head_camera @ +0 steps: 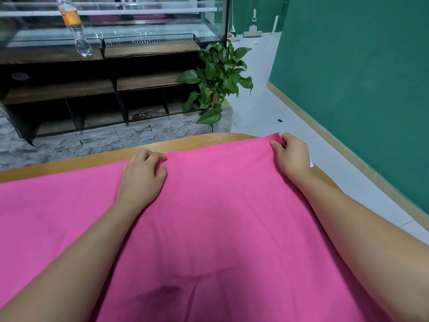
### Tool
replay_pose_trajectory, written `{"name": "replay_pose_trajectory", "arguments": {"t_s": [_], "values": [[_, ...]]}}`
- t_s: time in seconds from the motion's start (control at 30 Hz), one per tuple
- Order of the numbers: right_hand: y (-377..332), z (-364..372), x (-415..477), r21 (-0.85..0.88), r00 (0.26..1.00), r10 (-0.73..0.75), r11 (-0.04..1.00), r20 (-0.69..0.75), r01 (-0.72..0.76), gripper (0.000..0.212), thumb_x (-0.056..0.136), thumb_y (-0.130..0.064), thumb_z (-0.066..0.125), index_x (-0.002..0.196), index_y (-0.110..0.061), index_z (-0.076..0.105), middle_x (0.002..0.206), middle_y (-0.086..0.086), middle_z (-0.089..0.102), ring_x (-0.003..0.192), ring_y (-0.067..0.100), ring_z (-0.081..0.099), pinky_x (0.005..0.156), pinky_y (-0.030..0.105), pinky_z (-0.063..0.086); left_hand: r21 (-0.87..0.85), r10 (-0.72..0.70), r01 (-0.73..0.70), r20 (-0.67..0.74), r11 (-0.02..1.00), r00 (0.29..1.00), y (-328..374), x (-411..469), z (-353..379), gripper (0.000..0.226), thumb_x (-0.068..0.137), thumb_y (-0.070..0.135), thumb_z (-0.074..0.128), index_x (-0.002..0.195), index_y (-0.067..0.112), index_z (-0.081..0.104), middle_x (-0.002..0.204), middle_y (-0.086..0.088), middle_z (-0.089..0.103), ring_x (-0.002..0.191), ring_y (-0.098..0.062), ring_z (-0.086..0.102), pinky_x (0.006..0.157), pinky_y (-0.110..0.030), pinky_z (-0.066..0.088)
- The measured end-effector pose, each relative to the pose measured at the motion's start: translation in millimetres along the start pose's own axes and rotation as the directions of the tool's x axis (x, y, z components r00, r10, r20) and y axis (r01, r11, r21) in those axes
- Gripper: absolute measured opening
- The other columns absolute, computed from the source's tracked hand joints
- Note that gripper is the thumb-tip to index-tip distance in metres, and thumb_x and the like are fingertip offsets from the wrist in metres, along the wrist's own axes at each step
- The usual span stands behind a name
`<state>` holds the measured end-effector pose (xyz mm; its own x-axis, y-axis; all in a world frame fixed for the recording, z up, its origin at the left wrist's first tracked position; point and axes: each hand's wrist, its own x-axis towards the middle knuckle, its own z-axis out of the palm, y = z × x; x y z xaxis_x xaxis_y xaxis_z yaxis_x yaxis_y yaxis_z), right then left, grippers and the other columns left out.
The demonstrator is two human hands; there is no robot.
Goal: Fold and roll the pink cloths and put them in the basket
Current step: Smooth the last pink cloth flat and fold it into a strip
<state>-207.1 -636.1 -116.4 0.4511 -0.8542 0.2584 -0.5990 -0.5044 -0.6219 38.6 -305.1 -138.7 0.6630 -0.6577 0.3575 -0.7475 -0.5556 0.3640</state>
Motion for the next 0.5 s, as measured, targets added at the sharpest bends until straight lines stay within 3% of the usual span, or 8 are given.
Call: {"name": "replay_pose_trajectory", "arguments": {"t_s": [0.13, 0.27, 0.5], "values": [[-0.1, 4.3, -1.0, -0.018, 1.0, -0.021, 1.0, -0.023, 0.02, 0.038, 0.105, -0.029, 0.054, 0.075, -0.013, 0.037, 0.062, 0.004, 0.047, 0.064, 0.03, 0.044, 0.056, 0.04, 0.027, -0.034, -0.034, 0.037, 0.086, 0.999, 0.996, -1.4, 26.0, -5.2, 0.029, 0.092, 0.035, 0.074, 0.12, 0.029, 0.069, 0.103, -0.002, 0.058, 0.106, -0.032, 0.057, 0.095, -0.046, 0.05], [1.8, 5.3, -0.2, -0.033, 0.999, -0.026, 0.999, -0.037, 0.025, 0.038, 0.107, -0.032, 0.049, 0.078, -0.009, 0.04, 0.064, 0.009, 0.053, 0.065, 0.035, 0.05, 0.057, 0.041, 0.032, -0.074, -0.008, 0.014, 0.084, 0.997, 0.996, 4.2, 44.6, -4.1, 0.011, 0.089, 0.034, 0.08, 0.092, 0.033, 0.069, 0.091, 0.004, 0.058, 0.096, -0.027, 0.058, 0.087, -0.045, 0.049], [-2.9, 0.8, 22.3, -0.104, 0.997, 0.04, 0.994, 0.059, -0.033, 0.04, 0.104, -0.025, 0.057, 0.069, -0.014, 0.04, 0.066, 0.004, 0.05, 0.069, 0.031, 0.048, 0.056, 0.038, 0.028, -0.169, -0.079, 0.095, 0.103, 0.981, 0.992, -2.0, 49.2, 2.9, 0.025, 0.089, 0.035, 0.081, 0.076, 0.036, 0.059, 0.086, 0.011, 0.054, 0.095, -0.026, 0.057, 0.087, -0.044, 0.047]]}}
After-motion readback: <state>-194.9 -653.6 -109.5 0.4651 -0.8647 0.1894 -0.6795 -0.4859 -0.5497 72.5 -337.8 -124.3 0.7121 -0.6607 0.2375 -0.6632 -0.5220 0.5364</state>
